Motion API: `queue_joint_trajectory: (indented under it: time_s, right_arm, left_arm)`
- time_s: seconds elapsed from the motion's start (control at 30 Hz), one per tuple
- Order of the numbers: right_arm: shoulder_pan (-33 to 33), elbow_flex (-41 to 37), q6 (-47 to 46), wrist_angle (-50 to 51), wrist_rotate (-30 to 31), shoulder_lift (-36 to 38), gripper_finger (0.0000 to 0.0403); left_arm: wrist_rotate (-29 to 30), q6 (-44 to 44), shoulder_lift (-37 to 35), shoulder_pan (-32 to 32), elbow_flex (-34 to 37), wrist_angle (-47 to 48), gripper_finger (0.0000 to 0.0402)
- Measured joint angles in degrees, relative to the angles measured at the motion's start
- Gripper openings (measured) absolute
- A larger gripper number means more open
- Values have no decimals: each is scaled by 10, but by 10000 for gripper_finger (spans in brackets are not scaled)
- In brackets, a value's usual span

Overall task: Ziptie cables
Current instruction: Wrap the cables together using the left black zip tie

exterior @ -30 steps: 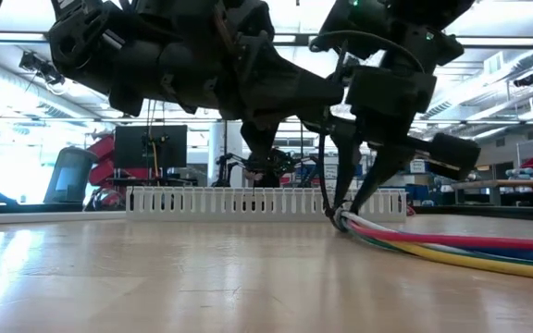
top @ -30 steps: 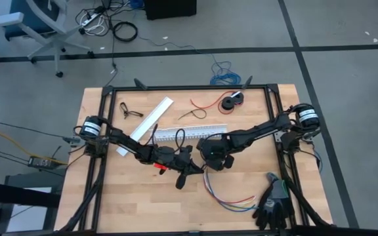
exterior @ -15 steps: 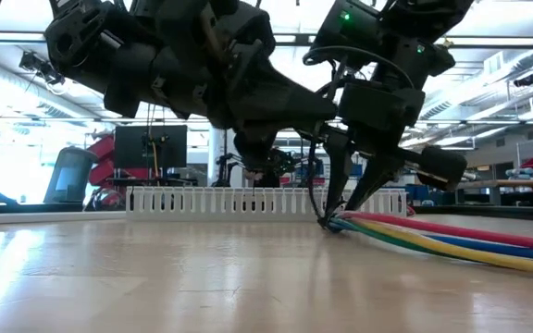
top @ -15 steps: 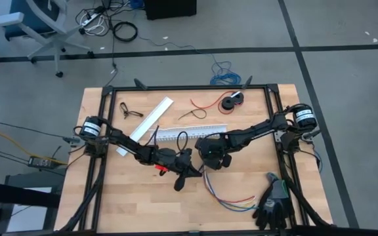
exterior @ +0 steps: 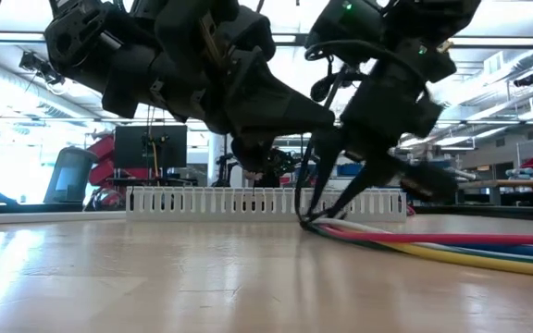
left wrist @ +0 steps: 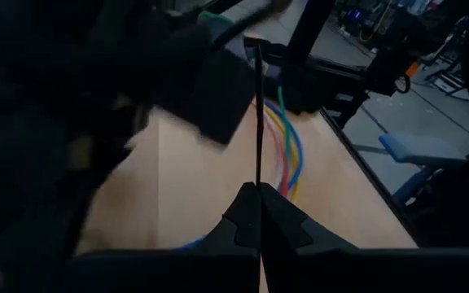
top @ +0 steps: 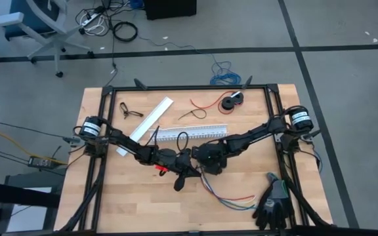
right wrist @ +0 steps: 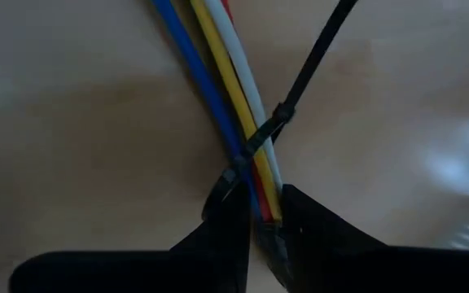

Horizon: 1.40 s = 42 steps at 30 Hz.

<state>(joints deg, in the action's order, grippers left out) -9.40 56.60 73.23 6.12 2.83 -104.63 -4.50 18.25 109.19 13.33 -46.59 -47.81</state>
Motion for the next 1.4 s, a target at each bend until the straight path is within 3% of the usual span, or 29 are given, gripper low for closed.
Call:
queue_joint_trajectory:
  time_s: [0.27, 0.43, 0.63, 0.9, 1.4]
  right_arm:
    - [-6, 0, 39, -31, -3, -2, 61]
    - [14, 0, 57, -45, -70, -14, 61]
    - [28, 0, 65, -90, -108, -38, 58]
    - [48, 0, 0, -117, -52, -31, 5]
    - [116, 0, -82, -130, -30, -29, 3]
  left_arm:
    - [1, -9, 0, 2, 0, -2, 0]
    - [0, -3, 0, 2, 0, 6, 0]
    - [-1, 17, 0, 5, 0, 22, 0]
    - [-13, 14, 0, 18, 0, 21, 0]
    - [-10, 15, 0, 37, 0, -21, 0]
